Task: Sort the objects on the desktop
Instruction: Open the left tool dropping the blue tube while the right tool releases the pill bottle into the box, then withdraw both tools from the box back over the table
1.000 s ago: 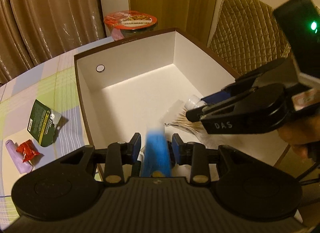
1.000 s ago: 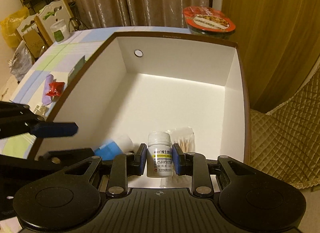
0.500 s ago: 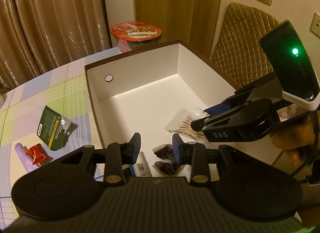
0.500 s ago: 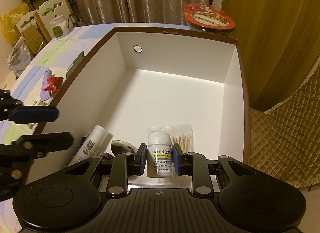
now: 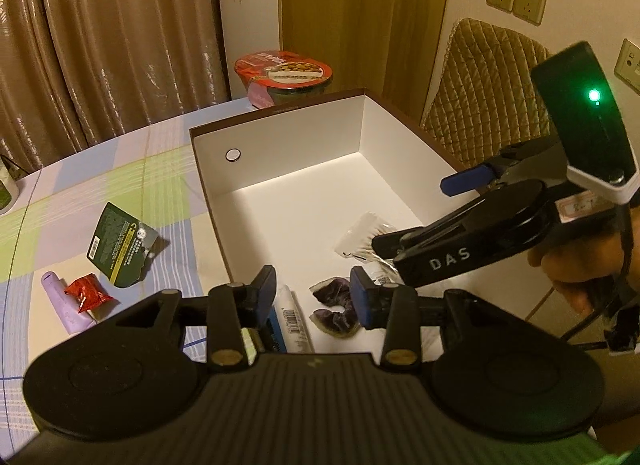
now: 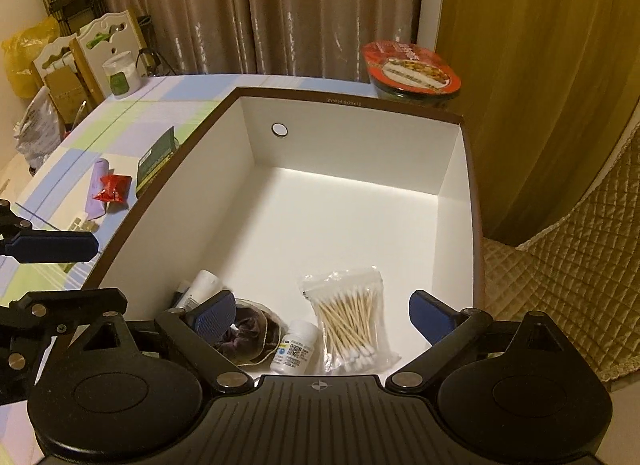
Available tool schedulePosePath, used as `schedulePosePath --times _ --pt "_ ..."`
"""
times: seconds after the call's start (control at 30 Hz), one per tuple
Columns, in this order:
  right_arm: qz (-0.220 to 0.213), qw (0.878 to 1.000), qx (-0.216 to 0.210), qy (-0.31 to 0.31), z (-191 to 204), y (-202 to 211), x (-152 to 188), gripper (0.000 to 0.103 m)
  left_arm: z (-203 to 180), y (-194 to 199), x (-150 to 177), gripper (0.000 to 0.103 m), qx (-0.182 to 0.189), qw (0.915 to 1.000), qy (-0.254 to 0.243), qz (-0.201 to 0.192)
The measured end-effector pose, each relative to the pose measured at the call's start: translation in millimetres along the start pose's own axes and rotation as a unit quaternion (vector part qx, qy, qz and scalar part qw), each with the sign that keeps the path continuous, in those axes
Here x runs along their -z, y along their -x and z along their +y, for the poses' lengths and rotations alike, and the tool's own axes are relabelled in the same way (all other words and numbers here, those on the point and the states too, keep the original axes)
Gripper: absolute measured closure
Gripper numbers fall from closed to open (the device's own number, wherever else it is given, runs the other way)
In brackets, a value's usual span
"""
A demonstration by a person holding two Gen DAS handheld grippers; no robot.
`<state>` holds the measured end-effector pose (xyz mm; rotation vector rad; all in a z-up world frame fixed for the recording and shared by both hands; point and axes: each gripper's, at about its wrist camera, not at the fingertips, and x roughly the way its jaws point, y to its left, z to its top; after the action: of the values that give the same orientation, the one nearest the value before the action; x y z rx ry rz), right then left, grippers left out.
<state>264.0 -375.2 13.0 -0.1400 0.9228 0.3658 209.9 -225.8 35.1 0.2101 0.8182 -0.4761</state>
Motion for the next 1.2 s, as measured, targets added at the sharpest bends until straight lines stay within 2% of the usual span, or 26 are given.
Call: schedulePosePath --times 0.4,0.67,0.73,0.83,1.03,1.2 --pt "-0.023 1.0 0.002 0.001 16 26 1 0.006 10 24 11 0.067 -0.01 0.9997 0.014 -0.017" --pt "-0.057 0.998 -0.019 0.007 37 50 -5 0.006 37 51 33 0.047 -0.05 0.9974 0.048 -0.022" --pt "-0.07 0.997 -0.029 0.009 46 55 -7 0.006 45 59 43 0.033 -0.062 0.996 0.06 -0.023" --pt "-0.086 0.995 -0.045 0.009 61 61 -9 0.006 60 75 61 0.018 -0.087 0.9927 0.081 -0.023" --pt "-0.1 0.991 -0.087 0.014 105 69 -7 0.006 88 104 97 0.006 -0.139 0.984 0.11 -0.011" --pt "-0.094 0.99 -0.108 0.01 144 70 9 0.006 105 130 127 0.004 -0.166 0.9779 0.127 -0.007"
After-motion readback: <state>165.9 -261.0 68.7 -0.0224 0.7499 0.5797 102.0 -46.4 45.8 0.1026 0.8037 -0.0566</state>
